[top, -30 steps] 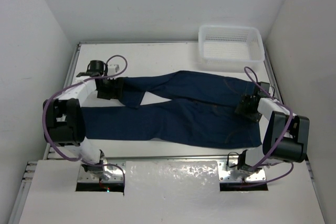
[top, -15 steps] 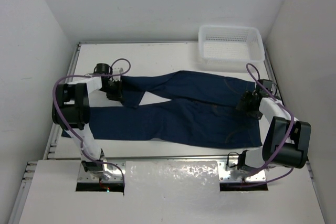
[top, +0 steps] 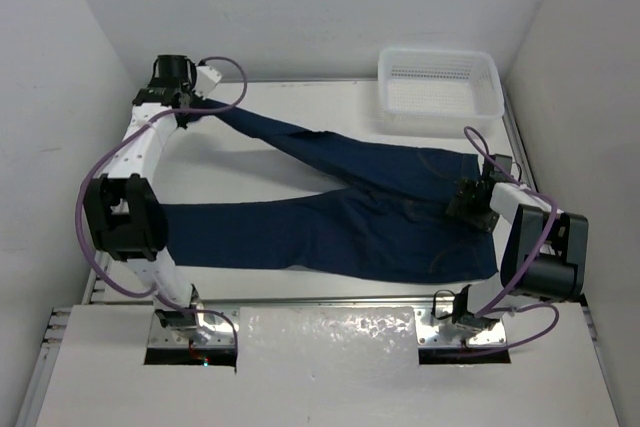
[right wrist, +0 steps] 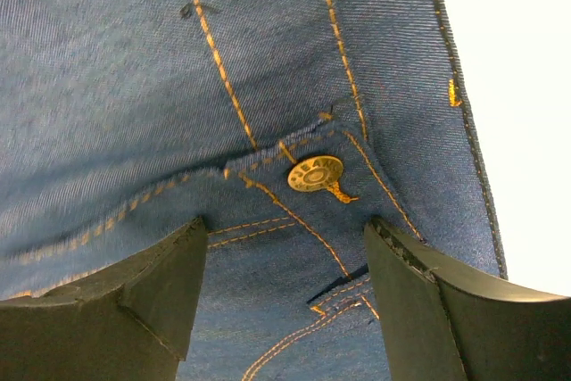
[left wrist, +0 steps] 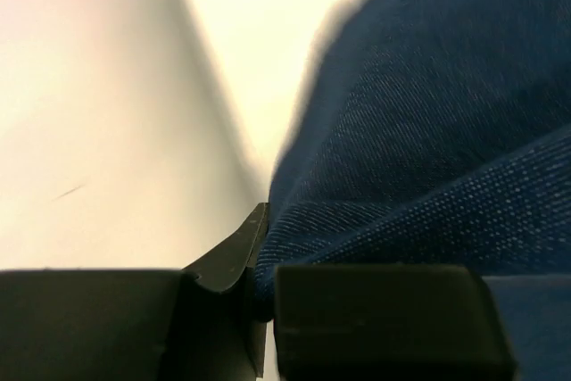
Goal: Fold and stack the trousers
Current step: Flatten the trousers out
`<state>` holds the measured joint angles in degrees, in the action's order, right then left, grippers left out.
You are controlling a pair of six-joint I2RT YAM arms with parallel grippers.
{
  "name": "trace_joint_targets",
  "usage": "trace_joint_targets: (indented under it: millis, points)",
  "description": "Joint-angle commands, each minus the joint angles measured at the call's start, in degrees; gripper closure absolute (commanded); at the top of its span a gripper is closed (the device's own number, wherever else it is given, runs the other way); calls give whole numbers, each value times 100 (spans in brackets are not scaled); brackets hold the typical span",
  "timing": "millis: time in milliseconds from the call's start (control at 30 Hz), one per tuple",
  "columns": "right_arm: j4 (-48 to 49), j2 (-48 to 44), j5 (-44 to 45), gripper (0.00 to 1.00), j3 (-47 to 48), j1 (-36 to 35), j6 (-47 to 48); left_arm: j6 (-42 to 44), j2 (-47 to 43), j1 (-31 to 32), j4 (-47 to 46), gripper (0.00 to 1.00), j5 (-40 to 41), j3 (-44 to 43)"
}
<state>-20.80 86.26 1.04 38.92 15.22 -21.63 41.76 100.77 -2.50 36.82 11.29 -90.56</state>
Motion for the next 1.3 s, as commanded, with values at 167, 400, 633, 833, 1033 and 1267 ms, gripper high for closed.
trace_joint_targets:
  millis: [167, 400, 633, 833, 1033, 1267]
  points:
    - [137, -21, -77, 30, 2, -11, 53, 1853, -295, 31, 1668, 100, 1060, -57]
    - [172, -92, -77, 30, 72, -19, 106, 2240, -164, -48, 2945, 99, -231, -559]
    - [242, -57, -77, 30, 99, -19, 159, 2084, 1495, -382, 3105, 75, -1454, -1954]
    - [173, 93, -77, 30, 256, -90, 185, -785, 3587, -671, 1041, 13, 107, -4349]
    - [172, -100, -51, 30, 178, -107, 273, -1705, 2662, -1120, 11, 0, -29, -4147]
    - [331, -57, -218, 30, 11, -125, 106, -1787, 2781, -1780, 853, 8, -346, -4057]
